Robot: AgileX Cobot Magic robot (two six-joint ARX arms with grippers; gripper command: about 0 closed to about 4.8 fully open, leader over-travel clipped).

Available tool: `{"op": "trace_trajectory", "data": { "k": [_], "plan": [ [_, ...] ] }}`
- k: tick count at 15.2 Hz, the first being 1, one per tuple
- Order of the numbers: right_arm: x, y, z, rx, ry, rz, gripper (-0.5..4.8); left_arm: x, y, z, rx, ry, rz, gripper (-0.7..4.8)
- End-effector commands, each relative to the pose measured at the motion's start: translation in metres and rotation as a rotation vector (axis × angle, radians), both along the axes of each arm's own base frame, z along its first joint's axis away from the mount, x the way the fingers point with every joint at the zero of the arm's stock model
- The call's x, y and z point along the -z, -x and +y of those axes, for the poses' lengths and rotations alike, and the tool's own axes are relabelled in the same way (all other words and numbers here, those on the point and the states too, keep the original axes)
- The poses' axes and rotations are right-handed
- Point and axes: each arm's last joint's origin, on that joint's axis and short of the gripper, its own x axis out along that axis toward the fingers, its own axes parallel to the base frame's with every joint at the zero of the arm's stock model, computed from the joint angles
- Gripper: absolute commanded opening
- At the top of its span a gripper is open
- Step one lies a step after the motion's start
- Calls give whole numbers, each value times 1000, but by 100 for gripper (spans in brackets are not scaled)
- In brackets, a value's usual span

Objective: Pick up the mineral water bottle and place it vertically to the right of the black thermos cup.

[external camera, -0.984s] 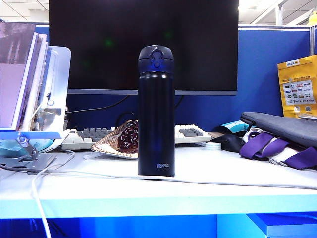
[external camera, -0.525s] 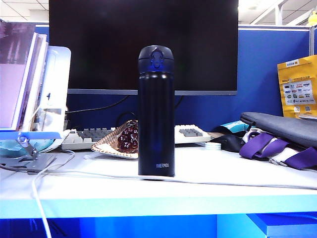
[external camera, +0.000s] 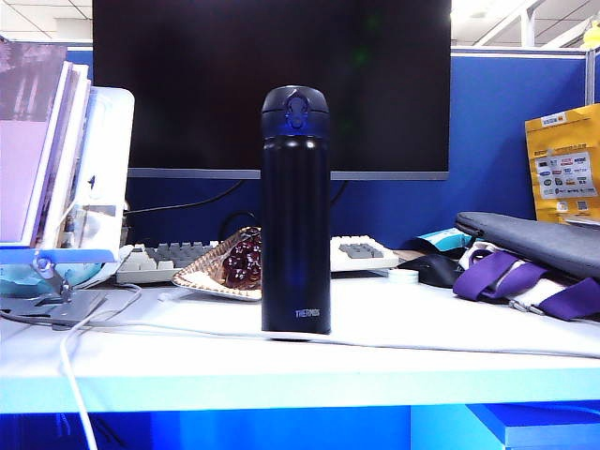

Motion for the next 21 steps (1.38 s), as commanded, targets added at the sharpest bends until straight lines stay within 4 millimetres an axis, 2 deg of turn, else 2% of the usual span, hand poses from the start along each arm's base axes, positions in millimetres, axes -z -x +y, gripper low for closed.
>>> {"op": "trace_trajectory", "data": {
  "k": [1, 3, 9, 11, 13, 14, 16, 18, 19, 21],
  "plan": [
    [-20, 24, -2, 71, -5, -134, 175, 0, 0, 1, -2, 1, 16, 479],
    [-26, 41, -3, 116, 7, -169, 175, 0, 0, 1, -2, 1, 18, 479],
    [-30, 126, -7, 342, 88, -219, 175, 1, 0, 1, -2, 2, 27, 479],
    [-25, 159, -7, 372, 91, -201, 175, 1, 0, 1, -2, 2, 29, 479],
    [-11, 192, -7, 377, 120, -116, 175, 1, 0, 1, -2, 2, 29, 479],
    [-5, 201, -8, 396, 147, -85, 175, 1, 0, 1, -2, 2, 29, 479],
    [-1, 210, -9, 453, 165, -82, 175, 1, 0, 1, -2, 2, 29, 479],
    [-2, 213, -10, 484, 130, -180, 175, 1, 0, 1, -2, 2, 29, 479],
    [3, 208, -10, 483, 91, -228, 175, 1, 0, 1, -2, 2, 29, 479],
    [26, 187, -10, 467, 13, -266, 175, 1, 0, 1, -2, 2, 30, 479]
  ]
}}
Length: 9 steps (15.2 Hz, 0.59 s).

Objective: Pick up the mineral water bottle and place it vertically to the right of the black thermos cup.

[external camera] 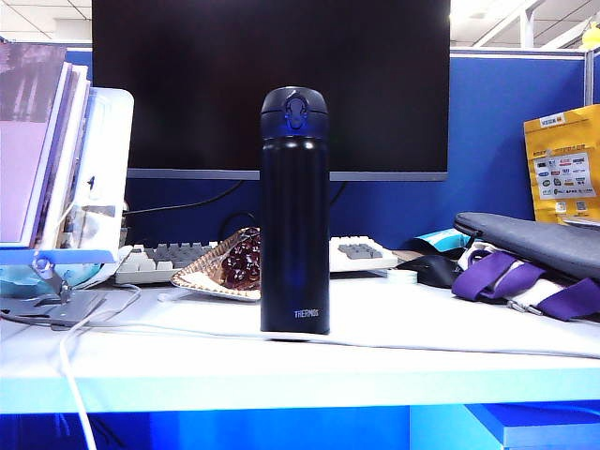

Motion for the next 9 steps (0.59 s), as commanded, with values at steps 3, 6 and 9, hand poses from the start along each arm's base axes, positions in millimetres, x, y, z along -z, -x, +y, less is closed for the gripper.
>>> {"op": "trace_trajectory", "data": {
  "k": [3, 6, 9],
  "plan": [
    [71, -61, 0, -51, -134, -128, 175, -2, 1, 0, 0, -1, -6, 479],
    [123, -105, 8, -93, -166, -58, 175, -2, 1, 0, 0, -1, -4, 479],
    [162, -129, 20, -123, -183, -50, 175, -2, 1, 0, 0, -1, -4, 479]
  ]
}}
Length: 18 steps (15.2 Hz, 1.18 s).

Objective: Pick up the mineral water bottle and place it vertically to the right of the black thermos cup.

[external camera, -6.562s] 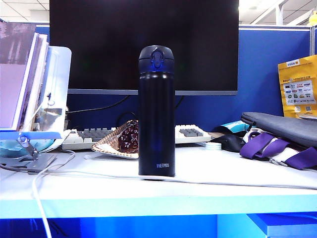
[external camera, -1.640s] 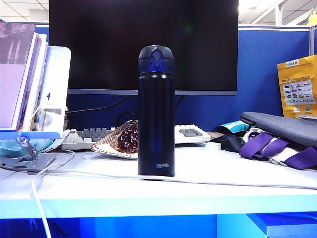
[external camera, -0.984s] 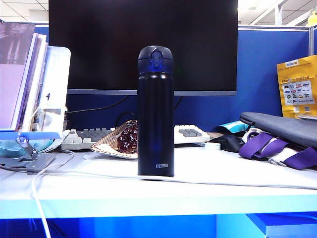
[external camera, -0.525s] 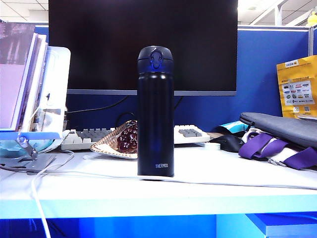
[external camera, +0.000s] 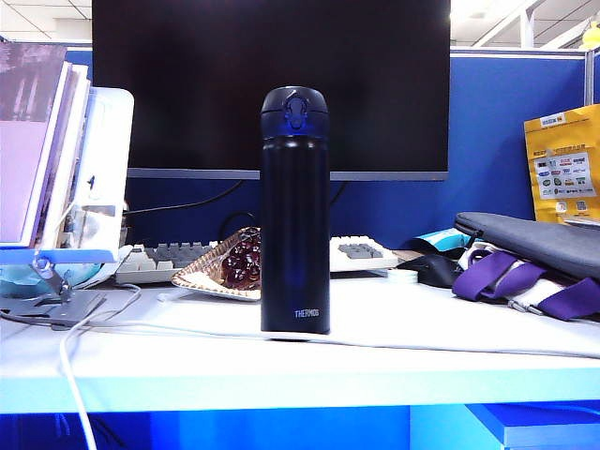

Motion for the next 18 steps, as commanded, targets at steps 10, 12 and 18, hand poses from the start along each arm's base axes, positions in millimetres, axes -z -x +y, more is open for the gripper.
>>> {"op": "trace_trajectory", "data": {
  "k": [10, 12, 18],
  "plan": [
    [88, -90, 76, -166, 55, 73, 212, -1, 1, 0, 0, 0, -2, 479],
    [106, -110, 89, -182, 66, 98, 212, -1, 1, 0, 0, 0, 2, 479],
    [164, -128, 101, -168, 36, 168, 211, 0, 0, 0, 0, 1, 14, 479]
  ]
}}
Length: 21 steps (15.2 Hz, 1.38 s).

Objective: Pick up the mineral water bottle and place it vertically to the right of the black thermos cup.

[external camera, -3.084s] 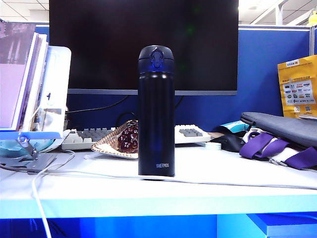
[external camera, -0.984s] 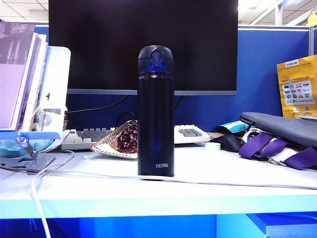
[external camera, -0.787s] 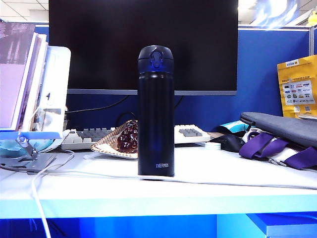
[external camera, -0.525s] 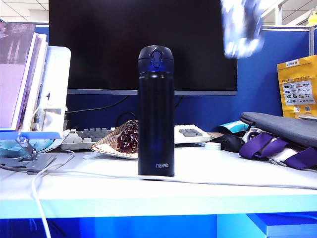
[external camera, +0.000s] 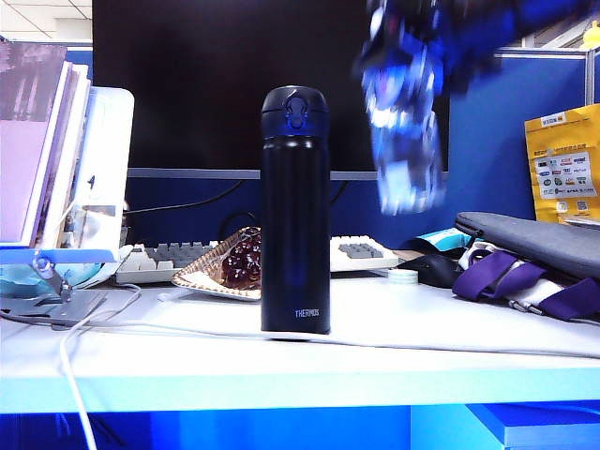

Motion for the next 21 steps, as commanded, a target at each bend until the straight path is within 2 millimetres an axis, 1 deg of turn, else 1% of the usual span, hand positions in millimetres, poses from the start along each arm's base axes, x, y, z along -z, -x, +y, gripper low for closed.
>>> {"op": "trace_trajectory", "data": {
  "k": [1, 2, 4, 7, 9, 12, 14, 15, 19, 20, 21],
  "plan": [
    [14, 5, 1, 5, -65, -35, 211, -2, 2, 0, 1, -1, -11, 479],
    [21, 8, 2, 7, -74, -49, 211, -2, 2, 0, 0, -1, -11, 479],
    [30, 6, 5, 5, -62, -25, 212, -2, 2, 0, 0, -1, -11, 479],
    [47, 1, 21, -29, -69, -34, 212, -2, 2, 0, 0, -1, -8, 479],
    [57, -3, 26, -12, -72, -46, 212, -2, 2, 0, 0, -1, -9, 479],
    [71, -2, 24, 37, -119, -110, 222, -2, 1, 0, 1, -1, -7, 479],
    [84, 2, 22, 49, -124, -118, 226, -2, 1, 0, 1, -1, -8, 479],
    [88, 3, 22, 47, -132, -123, 249, -2, 1, 0, 0, -1, -8, 479],
    [95, 3, 23, 0, -139, -90, 253, -2, 1, 0, 1, -1, -7, 479],
    [96, 3, 23, -2, -136, -85, 266, -2, 1, 0, 1, -1, -7, 479],
    [95, 3, 23, -3, -138, -89, 360, -2, 1, 0, 0, -1, -8, 479]
  ]
}}
